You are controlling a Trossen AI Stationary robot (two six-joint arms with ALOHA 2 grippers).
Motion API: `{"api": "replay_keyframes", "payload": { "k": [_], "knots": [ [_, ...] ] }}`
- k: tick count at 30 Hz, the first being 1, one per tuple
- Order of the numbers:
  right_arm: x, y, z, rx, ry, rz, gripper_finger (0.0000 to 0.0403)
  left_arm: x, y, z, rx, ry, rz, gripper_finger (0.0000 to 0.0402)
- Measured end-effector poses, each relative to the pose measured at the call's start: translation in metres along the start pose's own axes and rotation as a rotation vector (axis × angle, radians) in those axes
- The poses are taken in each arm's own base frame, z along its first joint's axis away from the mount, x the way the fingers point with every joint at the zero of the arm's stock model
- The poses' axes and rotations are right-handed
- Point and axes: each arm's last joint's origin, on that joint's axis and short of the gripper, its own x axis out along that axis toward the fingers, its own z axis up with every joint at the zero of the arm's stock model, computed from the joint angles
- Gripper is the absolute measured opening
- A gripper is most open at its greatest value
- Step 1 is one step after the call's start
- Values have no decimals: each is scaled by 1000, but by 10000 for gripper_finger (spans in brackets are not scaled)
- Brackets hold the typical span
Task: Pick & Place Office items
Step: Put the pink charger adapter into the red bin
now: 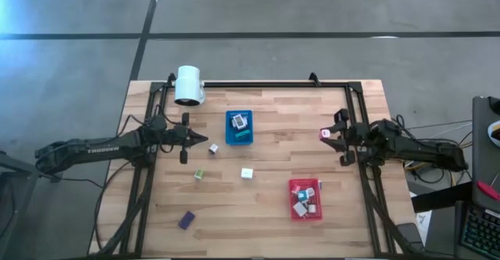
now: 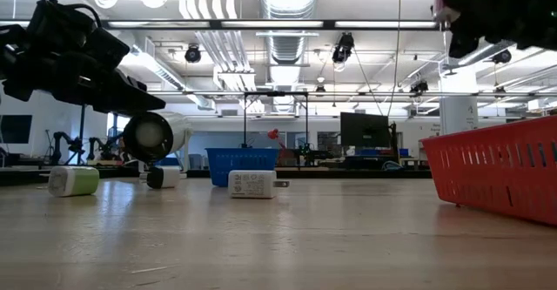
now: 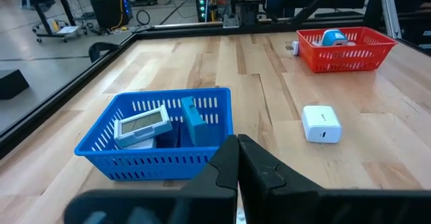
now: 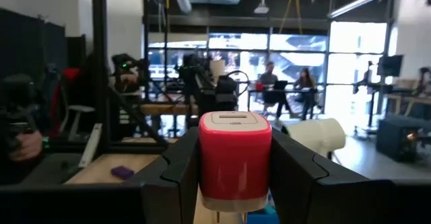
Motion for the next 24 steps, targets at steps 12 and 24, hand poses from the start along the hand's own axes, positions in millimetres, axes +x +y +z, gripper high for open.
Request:
{"api": "replay_keyframes", "payload": {
  "k": [12, 24],
  "knots": [
    [53, 16, 41, 6, 276, 161, 128, 0, 0, -1, -12, 7, -1, 5],
    [102, 60, 79, -26, 726, 266, 128, 0, 0, -1, -39, 10, -2, 5]
  ]
}}
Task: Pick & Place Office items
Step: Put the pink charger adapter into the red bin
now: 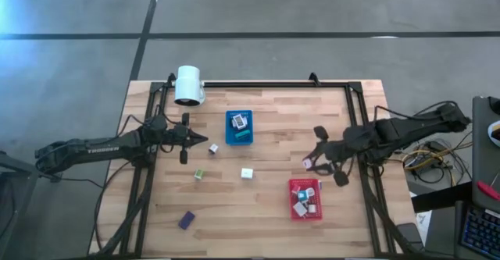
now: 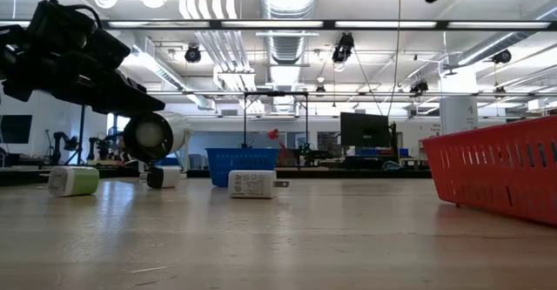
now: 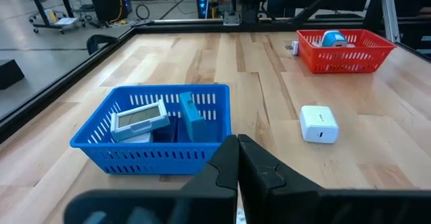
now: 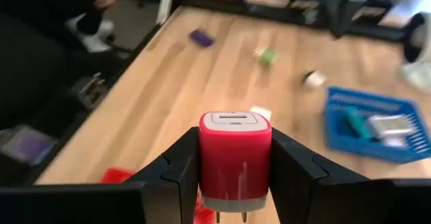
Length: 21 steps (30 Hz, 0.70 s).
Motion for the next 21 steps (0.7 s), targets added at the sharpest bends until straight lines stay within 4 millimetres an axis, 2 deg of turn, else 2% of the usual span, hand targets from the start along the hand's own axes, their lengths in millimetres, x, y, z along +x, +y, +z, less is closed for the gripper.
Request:
{"api": "replay_keyframes", "payload": {
  "k": [3, 9, 13, 21],
  "knots": [
    [3, 10, 10, 29, 96, 15, 128, 0, 0, 0, -1, 0, 0, 5],
    [19, 28, 14, 107, 324, -16, 128, 0, 0, 0, -7, 0, 0, 5],
    [39, 44, 7, 119, 489, -8, 128, 0, 0, 0, -7, 0, 0, 5],
    [84, 85, 8, 71, 634, 88, 128, 0, 0, 0, -14, 0, 0, 5]
  ]
}}
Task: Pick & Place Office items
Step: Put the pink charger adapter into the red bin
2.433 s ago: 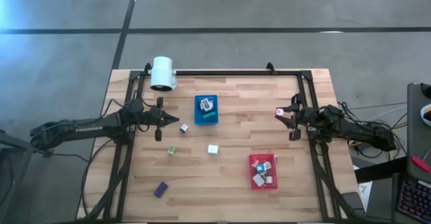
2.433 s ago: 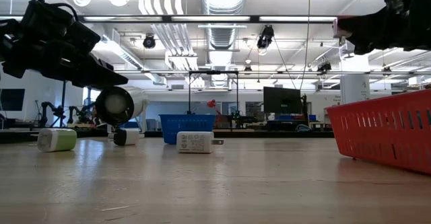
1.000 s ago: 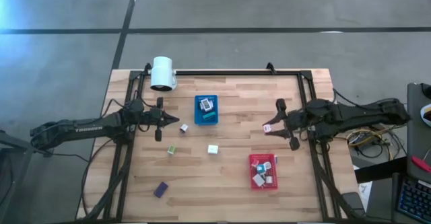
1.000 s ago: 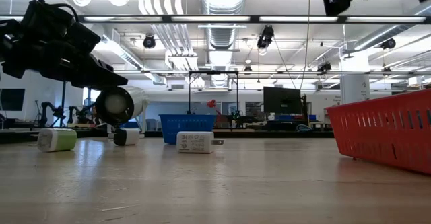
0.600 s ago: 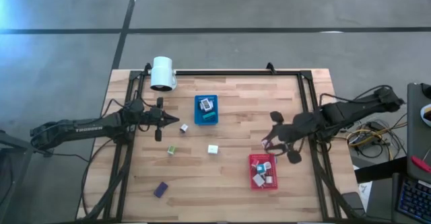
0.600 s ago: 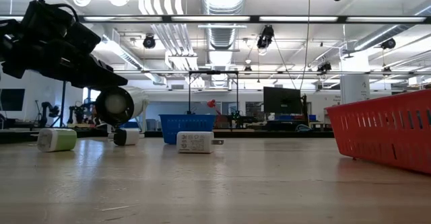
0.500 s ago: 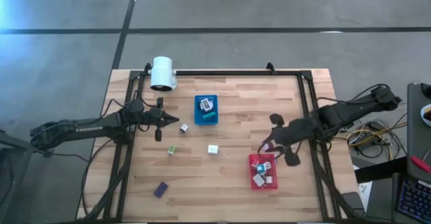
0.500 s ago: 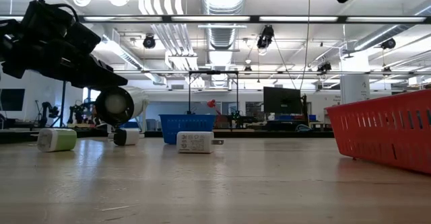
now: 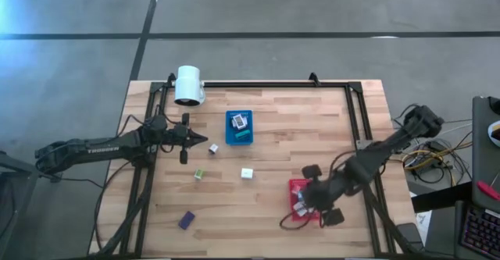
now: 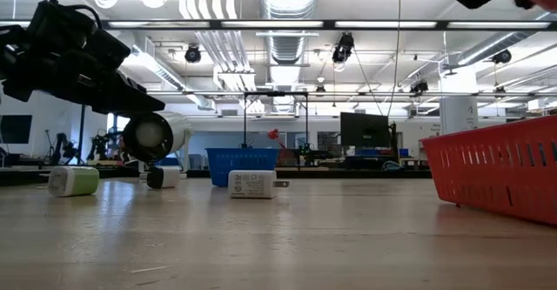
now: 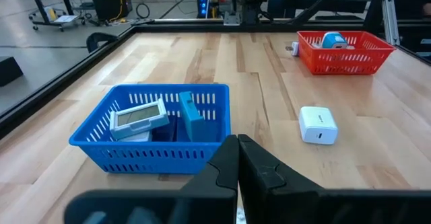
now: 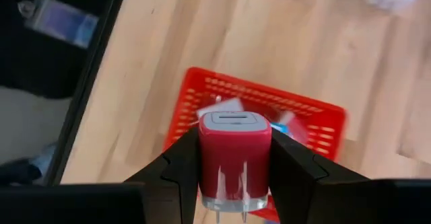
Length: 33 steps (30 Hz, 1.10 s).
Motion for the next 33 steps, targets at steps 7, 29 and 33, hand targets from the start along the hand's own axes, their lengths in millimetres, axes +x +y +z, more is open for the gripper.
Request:
{"api": "replay_keyframes", "payload": {
  "k": [7, 29, 33],
  "knots": [
    [41, 15, 11, -15, 117, -46, 128, 0, 0, 0, -4, 0, 0, 5],
    [77, 11, 7, 22, 256, -82, 128, -17, -7, 89, -104, -261, -429, 5],
    [77, 10, 8, 27, 254, -83, 128, -19, -7, 85, -111, -264, -380, 5]
  ]
}}
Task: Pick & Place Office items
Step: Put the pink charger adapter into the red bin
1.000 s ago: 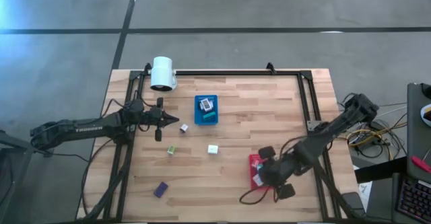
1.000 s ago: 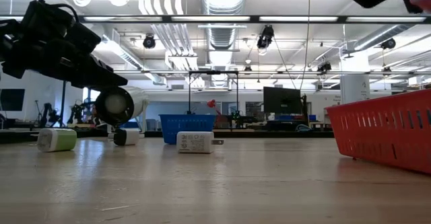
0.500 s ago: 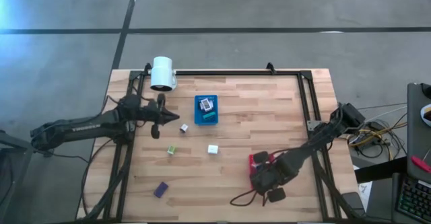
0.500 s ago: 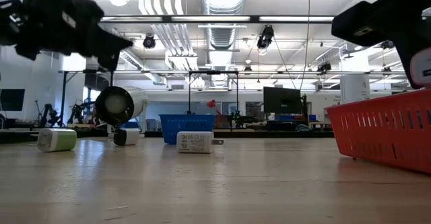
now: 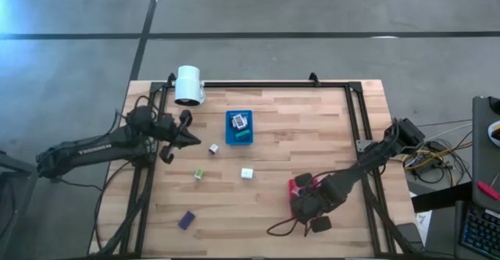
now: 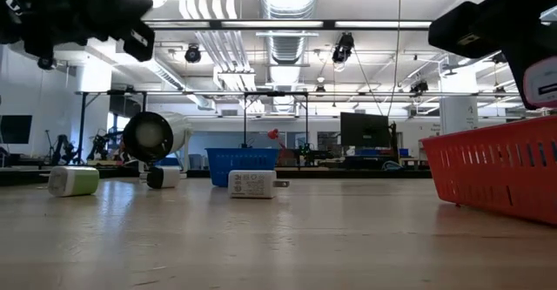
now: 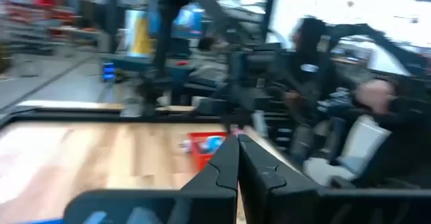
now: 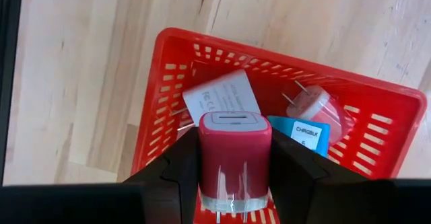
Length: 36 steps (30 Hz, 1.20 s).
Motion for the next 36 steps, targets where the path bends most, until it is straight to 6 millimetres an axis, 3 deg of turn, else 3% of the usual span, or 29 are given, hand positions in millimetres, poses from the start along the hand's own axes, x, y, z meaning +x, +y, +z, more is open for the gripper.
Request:
{"api": "replay_keyframes", "payload": {
  "k": [8, 24, 36],
  "knots": [
    [2, -10, 3, 21, 22, 40, 128, -3, 9, -18, -29, 4, 287, 5],
    [20, -13, -10, 68, 88, 85, 129, -3, 10, -22, -12, 16, 293, 5],
    [17, -19, -4, 97, 68, 84, 187, -4, 10, -23, -4, 21, 293, 5]
  ]
}}
